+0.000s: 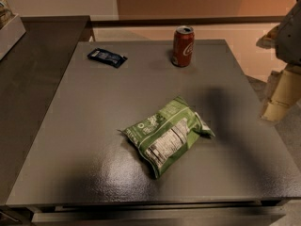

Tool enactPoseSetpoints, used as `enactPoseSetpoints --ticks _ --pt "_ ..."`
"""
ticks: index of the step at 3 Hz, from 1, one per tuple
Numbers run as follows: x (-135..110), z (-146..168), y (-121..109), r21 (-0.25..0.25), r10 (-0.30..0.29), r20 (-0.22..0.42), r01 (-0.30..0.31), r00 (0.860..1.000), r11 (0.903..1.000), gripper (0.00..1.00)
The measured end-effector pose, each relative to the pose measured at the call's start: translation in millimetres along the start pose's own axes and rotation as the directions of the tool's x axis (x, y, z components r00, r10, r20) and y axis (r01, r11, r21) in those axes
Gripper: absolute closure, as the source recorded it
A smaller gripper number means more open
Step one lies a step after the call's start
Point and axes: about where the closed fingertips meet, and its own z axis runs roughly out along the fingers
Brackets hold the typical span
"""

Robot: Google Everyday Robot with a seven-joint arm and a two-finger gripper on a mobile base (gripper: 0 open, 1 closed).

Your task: Move green jalapeno chip bag near rxbar blueberry

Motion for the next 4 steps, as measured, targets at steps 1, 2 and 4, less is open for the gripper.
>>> enactPoseSetpoints --ticks 1,2,4 --pt "0.0 0.0 0.0 0.0 0.0 0.0 0.0 1.0 1.0 0.0" --pt "-9.4 2.8 1.1 -0.004 -0.024 0.013 0.024 1.0 0.9997 0.0" --pt "-77.0 42.7 17.9 -0.074 -0.231 0.098 0.239 0.968 0.9683 0.0"
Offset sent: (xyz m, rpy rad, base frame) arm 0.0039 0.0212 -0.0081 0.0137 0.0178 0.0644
